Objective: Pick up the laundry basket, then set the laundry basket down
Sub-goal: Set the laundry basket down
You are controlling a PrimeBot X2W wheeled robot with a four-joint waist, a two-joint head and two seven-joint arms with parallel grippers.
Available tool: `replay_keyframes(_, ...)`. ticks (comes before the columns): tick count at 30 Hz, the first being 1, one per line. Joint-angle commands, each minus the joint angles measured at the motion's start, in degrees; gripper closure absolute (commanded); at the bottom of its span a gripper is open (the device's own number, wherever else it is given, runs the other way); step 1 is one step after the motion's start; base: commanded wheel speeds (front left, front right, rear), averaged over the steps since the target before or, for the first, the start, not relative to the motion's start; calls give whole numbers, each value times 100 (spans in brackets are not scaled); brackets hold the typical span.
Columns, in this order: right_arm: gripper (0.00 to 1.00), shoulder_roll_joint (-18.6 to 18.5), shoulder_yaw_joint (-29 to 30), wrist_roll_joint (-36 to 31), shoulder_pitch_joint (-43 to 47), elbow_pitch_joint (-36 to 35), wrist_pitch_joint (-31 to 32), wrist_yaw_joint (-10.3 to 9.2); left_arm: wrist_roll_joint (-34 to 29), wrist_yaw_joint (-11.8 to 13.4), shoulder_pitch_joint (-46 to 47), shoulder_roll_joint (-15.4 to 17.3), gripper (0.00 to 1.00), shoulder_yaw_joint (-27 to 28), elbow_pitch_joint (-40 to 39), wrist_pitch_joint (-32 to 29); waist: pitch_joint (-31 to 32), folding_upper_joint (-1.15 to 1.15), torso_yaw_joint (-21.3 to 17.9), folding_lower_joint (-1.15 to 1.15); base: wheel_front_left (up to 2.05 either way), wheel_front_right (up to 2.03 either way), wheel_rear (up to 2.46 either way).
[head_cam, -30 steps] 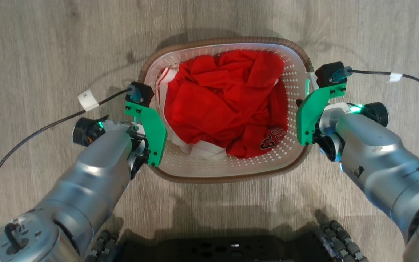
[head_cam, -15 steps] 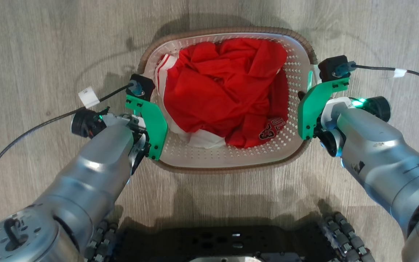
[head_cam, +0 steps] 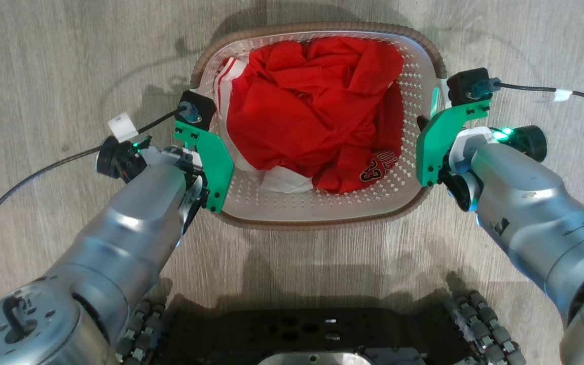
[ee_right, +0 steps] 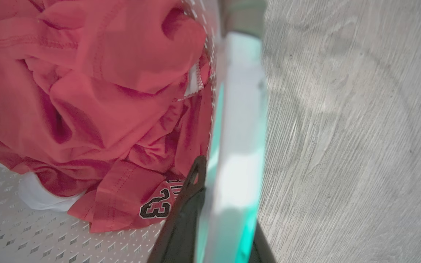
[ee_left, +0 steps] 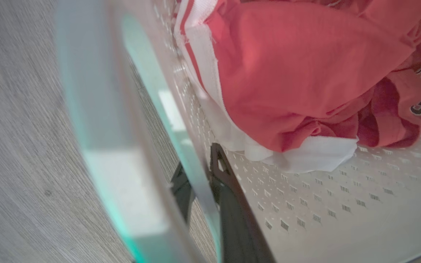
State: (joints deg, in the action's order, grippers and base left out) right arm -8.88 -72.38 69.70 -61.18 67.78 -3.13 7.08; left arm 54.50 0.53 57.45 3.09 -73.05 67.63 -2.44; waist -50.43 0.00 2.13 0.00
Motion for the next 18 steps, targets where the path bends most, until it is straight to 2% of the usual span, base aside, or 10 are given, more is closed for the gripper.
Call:
replay_keyframes(1,100,133,-83,-87,236,-43,-40,41,-16,-21,30,-21,100,-16,-119,81,-4,0,3,0,0,0,0)
replay_keyframes(8,98,120,-86,-94,206,19,-61,41,-26,79,53,-21,100,-21,-152,210,-36,0,18,0,0,0,0)
replay_keyframes(9,81,122,-86,-86,204,34,-62,41,-24,100,54,-21,100,-22,-155,230,-37,0,21,0,0,0,0)
replay_keyframes(10,60,124,-86,-75,206,41,-53,41,-23,123,57,-21,80,-22,-152,252,-36,0,23,0,0,0,0)
replay_keyframes(12,50,124,-87,-56,211,54,-37,41,-27,192,66,-21,61,-23,-138,307,-32,0,27,0,0,0,0)
replay_keyframes(13,9,124,-87,-44,217,72,-24,41,-17,240,69,-21,52,-23,-126,337,-28,0,28,0,0,0,0)
replay_keyframes(14,0,126,-87,-29,218,87,-23,41,-13,269,73,-21,30,-24,-122,362,-26,0,28,0,0,0,0)
replay_keyframes(16,0,129,-86,-3,217,104,-48,41,-9,316,80,-21,7,-24,-106,415,-23,0,29,0,0,0,0)
replay_keyframes(17,0,132,-86,5,217,111,-53,41,-8,325,80,-21,0,-24,-97,422,-22,0,29,0,0,0,0)
replay_keyframes(18,0,133,-86,0,218,117,-50,41,-9,329,78,-21,0,-25,-92,423,-21,0,30,0,0,0,0)
